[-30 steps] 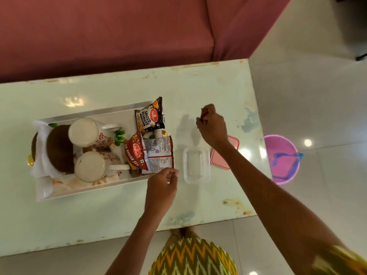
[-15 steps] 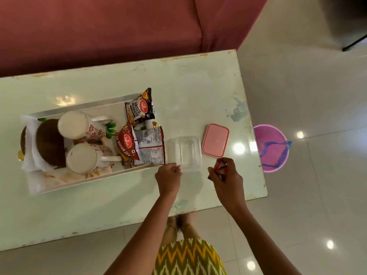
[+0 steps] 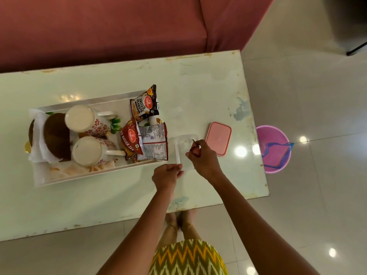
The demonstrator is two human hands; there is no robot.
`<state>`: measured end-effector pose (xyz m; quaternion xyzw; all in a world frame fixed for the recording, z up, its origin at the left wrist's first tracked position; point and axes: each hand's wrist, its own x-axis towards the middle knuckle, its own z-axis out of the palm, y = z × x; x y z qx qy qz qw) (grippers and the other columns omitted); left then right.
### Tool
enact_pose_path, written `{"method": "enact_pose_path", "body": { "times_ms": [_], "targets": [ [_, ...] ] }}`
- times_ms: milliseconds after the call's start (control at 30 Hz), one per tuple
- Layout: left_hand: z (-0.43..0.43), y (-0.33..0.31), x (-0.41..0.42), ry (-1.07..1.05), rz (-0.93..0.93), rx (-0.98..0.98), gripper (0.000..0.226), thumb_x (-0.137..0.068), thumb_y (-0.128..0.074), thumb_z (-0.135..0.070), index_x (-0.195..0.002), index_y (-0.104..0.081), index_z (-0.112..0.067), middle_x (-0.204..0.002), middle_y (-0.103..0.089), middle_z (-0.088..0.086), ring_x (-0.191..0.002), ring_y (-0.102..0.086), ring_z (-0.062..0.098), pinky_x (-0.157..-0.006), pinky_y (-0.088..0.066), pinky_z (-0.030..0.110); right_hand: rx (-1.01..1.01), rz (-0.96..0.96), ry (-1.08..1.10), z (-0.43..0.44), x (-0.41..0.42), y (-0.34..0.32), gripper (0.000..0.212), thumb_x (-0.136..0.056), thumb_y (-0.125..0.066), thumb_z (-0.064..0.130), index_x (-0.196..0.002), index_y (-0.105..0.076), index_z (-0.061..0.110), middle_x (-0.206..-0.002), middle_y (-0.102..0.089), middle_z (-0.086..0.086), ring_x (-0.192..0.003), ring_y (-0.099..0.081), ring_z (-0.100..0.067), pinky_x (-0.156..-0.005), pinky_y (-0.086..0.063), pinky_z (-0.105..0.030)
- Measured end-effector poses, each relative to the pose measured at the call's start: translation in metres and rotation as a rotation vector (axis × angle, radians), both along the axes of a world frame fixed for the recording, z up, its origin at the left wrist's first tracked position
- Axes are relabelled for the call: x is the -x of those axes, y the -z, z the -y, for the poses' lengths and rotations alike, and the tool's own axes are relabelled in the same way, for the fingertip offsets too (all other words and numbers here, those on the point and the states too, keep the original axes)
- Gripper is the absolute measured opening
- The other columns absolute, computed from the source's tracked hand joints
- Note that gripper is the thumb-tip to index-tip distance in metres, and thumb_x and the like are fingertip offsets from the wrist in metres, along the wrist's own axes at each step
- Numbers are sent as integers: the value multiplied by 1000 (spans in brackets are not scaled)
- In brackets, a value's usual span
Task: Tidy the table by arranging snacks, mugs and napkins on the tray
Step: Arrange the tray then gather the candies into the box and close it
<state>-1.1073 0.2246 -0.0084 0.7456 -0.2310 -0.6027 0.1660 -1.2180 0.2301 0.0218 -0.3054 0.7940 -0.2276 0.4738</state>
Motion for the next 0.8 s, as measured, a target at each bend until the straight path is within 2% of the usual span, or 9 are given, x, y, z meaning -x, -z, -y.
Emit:
{"method": "enact_pose_path", "body": {
  "times_ms": [133, 267, 333, 400, 467, 567, 633, 733, 800],
  "targets": [
    [0, 1, -2, -30, -17, -13, 15, -76, -69, -1, -89, -67, 7, -87, -69, 17, -67, -67, 23, -83, -56, 37, 28, 60, 36, 4, -3, 3, 33, -92, -54, 12, -124, -45, 10, -117, -60, -15, -85, -58, -22, -57, -47, -21],
    [-1, 2, -2, -26, -27, -6, 12, -76, -70, -3, -86, -68, 4, -88, -69, 16, -69, -67, 24, -82, -57, 35, 61, 14, 51, 2, -1, 4, 34, -89, -46, -7, -120, -48, 7, -118, -60, -16, -100, -59, -24, -68, -50, -24],
    [-1, 2, -3, -35, -34, -10, 14, -76, -70, -3, -88, -67, 5, -89, -69, 17, -74, -68, 27, -81, -57, 35, 94, -17, 75, -1, 2, 3, 38, -85, -44, -16, -117, -51, 4, -114, -62, -16, -95, -58, -19, -68, -50, -19],
    [-1, 2, -3, -45, -44, -17, 17, -77, -69, -2, -92, -66, 7, -91, -68, 19, -79, -68, 29, -80, -57, 34, 123, -91, 127, -6, 9, 3, 36, -85, -44, -16, -114, -53, 3, -110, -63, -15, -90, -58, -17, -72, -51, -21],
    [-1, 1, -3, -52, -46, -17, 18, -78, -68, -1, -93, -65, 8, -91, -68, 20, -79, -68, 29, -77, -58, 31, 130, -170, 193, -13, 18, 6, 29, -87, -48, -10, -111, -55, 3, -106, -65, -14, -88, -59, -18, -76, -50, -25],
    [-2, 1, -4, -60, -43, 1, 18, -80, -66, -2, -94, -65, 9, -87, -66, 19, -72, -66, 25, -60, -58, 18, 99, -273, 301, -24, 31, 18, 22, -89, -56, 4, -110, -55, 3, -108, -64, -15, -94, -61, -24, -79, -47, -26],
    [-3, 2, -4, -58, -34, 8, 19, -81, -65, -3, -95, -65, 9, -86, -66, 20, -72, -66, 26, -57, -57, 17, 16, -330, 353, -25, 38, 29, 31, -88, -61, 17, -114, -52, 3, -116, -60, -15, -103, -57, -28, -83, -46, -33],
    [-3, 4, -3, -38, -13, 10, 16, -81, -65, -3, -94, -65, 7, -87, -66, 20, -69, -66, 25, -57, -57, 16, -156, -357, 394, -16, 45, 44, 59, -79, -70, 36, -120, -45, 1, -123, -51, -18, -115, -46, -33, -89, -45, -45],
    [-2, 5, -3, -14, 2, 19, 15, -81, -65, -4, -94, -65, 5, -89, -67, 20, -69, -67, 24, -60, -57, 17, -234, -396, 408, -5, 47, 51, 72, -71, -74, 45, -119, -44, 0, -123, -48, -18, -116, -43, -34, -91, -44, -46]
  ]
}}
